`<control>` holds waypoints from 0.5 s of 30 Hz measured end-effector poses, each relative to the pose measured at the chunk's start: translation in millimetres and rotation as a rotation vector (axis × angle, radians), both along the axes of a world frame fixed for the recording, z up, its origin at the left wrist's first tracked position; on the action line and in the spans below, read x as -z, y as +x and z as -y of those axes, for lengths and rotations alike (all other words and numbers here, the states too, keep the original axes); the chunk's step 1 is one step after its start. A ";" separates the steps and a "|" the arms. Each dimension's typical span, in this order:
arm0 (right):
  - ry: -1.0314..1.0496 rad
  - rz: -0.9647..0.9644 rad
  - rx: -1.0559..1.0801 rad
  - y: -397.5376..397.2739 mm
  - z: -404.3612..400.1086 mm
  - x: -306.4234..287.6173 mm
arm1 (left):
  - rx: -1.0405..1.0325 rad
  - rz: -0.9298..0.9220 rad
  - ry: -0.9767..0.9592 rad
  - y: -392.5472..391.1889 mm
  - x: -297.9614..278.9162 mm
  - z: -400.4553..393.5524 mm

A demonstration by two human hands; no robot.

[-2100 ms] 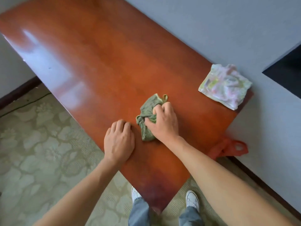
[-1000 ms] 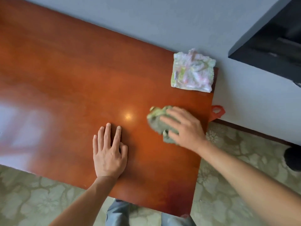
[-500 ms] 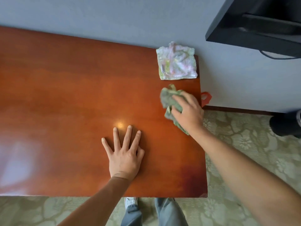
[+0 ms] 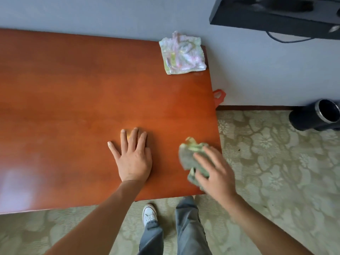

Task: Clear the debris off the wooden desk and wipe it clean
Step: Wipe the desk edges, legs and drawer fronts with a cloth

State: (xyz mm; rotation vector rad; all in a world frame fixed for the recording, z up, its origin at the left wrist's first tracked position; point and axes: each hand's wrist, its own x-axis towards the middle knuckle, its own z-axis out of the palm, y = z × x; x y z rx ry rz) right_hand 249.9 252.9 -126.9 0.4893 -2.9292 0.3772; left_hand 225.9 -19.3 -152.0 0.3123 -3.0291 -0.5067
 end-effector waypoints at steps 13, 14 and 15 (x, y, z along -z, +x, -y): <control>-0.065 -0.019 0.204 -59.2 64.1 4.1 | 0.271 0.037 -0.221 -4.2 -7.0 97.2; -0.078 -0.040 0.368 -71.5 76.1 5.6 | 0.257 0.040 -0.205 -5.0 -6.4 95.6; -0.080 -0.066 0.407 -79.9 94.3 5.6 | 0.257 0.032 -0.181 -5.7 -6.5 95.0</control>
